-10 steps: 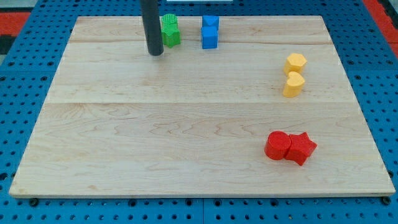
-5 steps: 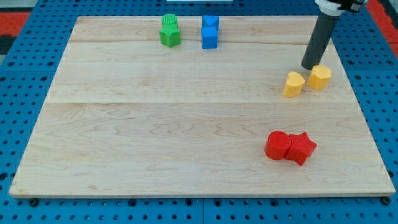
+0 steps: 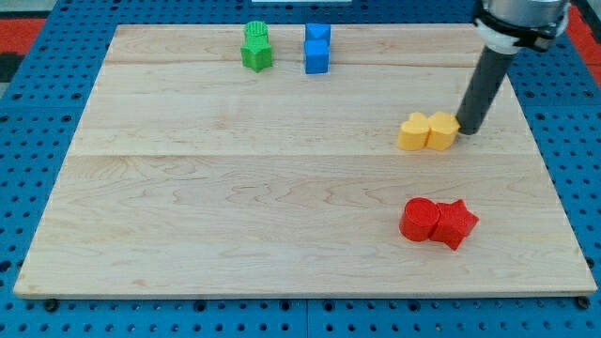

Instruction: Push the yellow blocks towards the center of the board

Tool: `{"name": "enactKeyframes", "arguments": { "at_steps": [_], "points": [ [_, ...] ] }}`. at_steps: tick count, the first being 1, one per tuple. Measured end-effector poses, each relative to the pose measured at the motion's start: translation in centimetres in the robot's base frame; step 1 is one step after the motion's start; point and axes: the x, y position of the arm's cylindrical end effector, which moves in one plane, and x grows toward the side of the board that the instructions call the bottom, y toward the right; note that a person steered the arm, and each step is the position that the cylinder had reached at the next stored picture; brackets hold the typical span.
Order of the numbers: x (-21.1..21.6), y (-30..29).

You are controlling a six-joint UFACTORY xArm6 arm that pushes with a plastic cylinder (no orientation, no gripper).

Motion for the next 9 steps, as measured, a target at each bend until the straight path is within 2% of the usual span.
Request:
{"name": "enactKeyframes", "arguments": {
  "at_steps": [1,6,8,9],
  "points": [
    [0.3,-2.5],
    [0.3,-6.9],
    [4.4,-7.4],
    [4.8,-11.7]
  ]
}}
